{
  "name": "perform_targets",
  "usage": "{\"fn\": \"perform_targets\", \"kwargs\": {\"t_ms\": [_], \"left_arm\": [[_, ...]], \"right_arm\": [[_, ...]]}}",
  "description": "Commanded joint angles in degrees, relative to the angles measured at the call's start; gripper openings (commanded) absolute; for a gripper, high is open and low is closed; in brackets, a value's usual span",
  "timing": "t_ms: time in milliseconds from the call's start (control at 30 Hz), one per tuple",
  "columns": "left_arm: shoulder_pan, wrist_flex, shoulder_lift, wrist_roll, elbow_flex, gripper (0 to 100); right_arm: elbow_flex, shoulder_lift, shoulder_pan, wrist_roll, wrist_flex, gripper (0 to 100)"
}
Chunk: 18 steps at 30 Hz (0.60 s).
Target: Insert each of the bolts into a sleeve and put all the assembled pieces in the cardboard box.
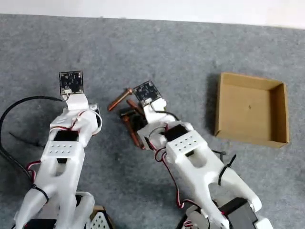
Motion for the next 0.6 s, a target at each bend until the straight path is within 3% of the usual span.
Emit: {"fn": "perform_targets", "kwargs": {"t_ms": [0, 233, 567], "left_arm": [[-0.7, -1.1, -0.5, 0.6, -0.7, 6], [-0.5, -1.0, -0.5, 0.6, -0.7, 6], [-0.5, -1.0, -0.5, 0.6, -0.7, 6]], "right_arm": [[-2.8, -0.3, -0.9, -0.7, -1.3, 15.2], [-0.8, 1.6, -2.2, -3.4, -7.5, 15.2], [-4.7, 10.6, -2.2, -4.2, -7.5, 15.2]]}}
